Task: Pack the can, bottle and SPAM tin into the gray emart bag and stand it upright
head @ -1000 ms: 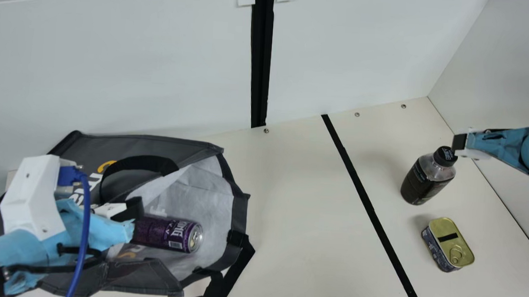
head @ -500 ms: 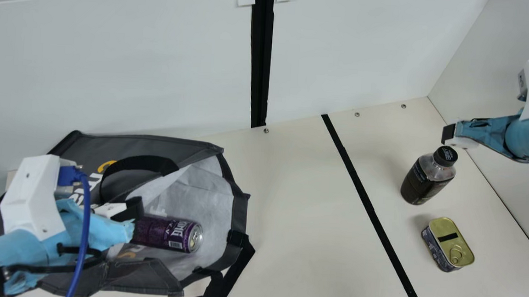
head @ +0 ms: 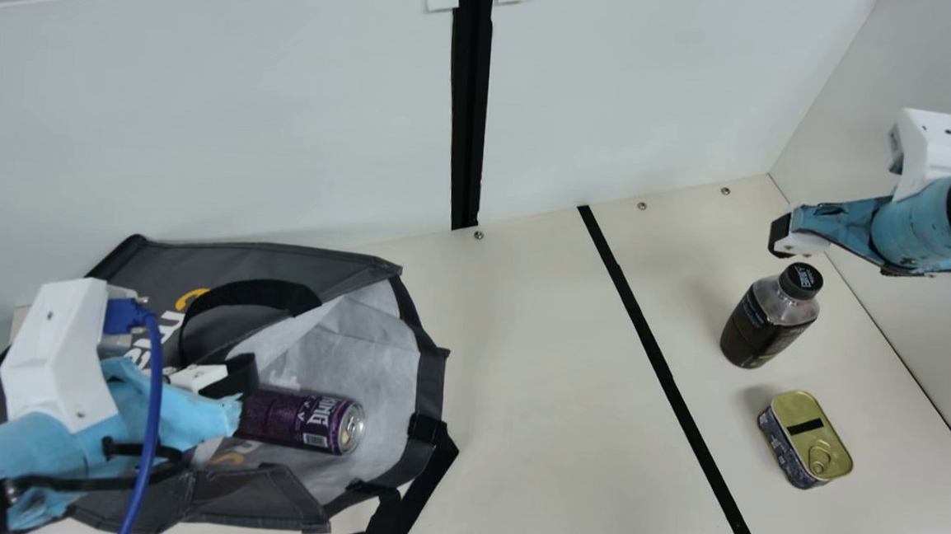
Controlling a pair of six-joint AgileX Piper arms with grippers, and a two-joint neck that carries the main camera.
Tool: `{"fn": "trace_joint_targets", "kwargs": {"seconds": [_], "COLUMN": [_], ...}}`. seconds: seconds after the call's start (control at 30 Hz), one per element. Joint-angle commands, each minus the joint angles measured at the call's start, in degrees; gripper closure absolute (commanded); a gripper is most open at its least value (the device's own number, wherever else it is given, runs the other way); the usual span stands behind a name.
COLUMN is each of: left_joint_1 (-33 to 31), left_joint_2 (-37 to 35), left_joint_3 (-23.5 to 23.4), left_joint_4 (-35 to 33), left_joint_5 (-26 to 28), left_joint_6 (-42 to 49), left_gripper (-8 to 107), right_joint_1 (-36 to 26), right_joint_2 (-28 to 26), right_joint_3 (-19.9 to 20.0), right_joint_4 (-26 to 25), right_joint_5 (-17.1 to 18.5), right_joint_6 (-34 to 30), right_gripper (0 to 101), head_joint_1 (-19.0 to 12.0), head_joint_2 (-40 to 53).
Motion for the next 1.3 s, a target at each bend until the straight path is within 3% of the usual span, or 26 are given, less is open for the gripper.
{"fn": "trace_joint_targets", "kwargs": {"seconds": [0.0,0.6,1.27], "left_joint_1": [0.0,0.0,0.0], "left_joint_2": [0.0,0.0,0.0], "left_joint_3": [0.0,0.0,0.0], "left_joint_4": [0.0,0.0,0.0], "left_joint_5": [0.0,0.0,0.0], "left_joint_6": [0.0,0.0,0.0], "left_gripper": [107,107,107], "right_joint_1": [0.17,1.67,1.41], "right_joint_2": [1.19,9.47,11.6], "right_joint_3": [-0.47,-2.99,-2.2], "right_joint_4": [0.12,-0.58,-1.37], "right_joint_5": [0.2,-0.28,-0.6], "right_joint_6": [0.2,1.71,2.37], "right_gripper": [6,6,6], "head_joint_1": [-1.3,-1.3,-1.3], "head_joint_2": [-0.14,-0.14,-0.14]}}
